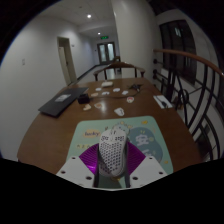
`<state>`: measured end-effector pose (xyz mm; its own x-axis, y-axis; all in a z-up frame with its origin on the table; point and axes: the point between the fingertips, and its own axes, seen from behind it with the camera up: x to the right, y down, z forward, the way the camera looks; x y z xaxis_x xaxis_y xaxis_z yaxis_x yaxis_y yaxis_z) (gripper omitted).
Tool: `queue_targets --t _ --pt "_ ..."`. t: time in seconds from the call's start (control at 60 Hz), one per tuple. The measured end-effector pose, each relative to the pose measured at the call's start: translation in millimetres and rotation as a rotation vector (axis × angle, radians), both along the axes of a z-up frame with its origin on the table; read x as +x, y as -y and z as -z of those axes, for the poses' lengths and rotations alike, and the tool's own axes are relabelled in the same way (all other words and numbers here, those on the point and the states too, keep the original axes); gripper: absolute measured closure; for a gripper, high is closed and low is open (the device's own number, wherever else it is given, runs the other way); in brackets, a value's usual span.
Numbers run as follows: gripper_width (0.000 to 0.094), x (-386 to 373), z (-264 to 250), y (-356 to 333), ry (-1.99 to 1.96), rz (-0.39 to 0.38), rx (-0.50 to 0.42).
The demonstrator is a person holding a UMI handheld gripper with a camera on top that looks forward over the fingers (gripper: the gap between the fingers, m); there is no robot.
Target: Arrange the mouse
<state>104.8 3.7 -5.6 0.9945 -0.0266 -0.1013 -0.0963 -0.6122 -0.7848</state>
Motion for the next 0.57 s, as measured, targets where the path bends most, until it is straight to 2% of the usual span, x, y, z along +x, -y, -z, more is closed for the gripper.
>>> queue_targets --t 0.033,0.083,0.1,0.217,0.25,0.267,0.283,0.333,0.467,0.567 --pt "0.0587 0.6 8.8 1.0 -0.011 -0.001 -0.018" --pt "0.0572 1.4 8.8 -2.5 0.001 -0.017 0.002" --pt "0.0501 0.5 6.9 -2.1 0.003 -0.021 0.001" --pt "0.0391 -0.2 6.2 7.4 0.026 -0.068 -0.039" --pt "0.0294 2.0 3.5 13.9 0.028 -0.067 -0.047" --pt "0.0279 4.4 2.1 17.4 0.030 -0.068 -0.046" --pt "0.0191 5.5 -1.3 21.0 0.034 -0.070 -0.041" --pt "0.0062 9.6 -12.4 36.2 0.048 -0.079 -0.015" --pt "0.0086 21.7 -28.2 93.8 -0.061 -0.072 0.009" --pt "0.0082 42.2 -27.2 133.3 -0.184 -0.014 0.011"
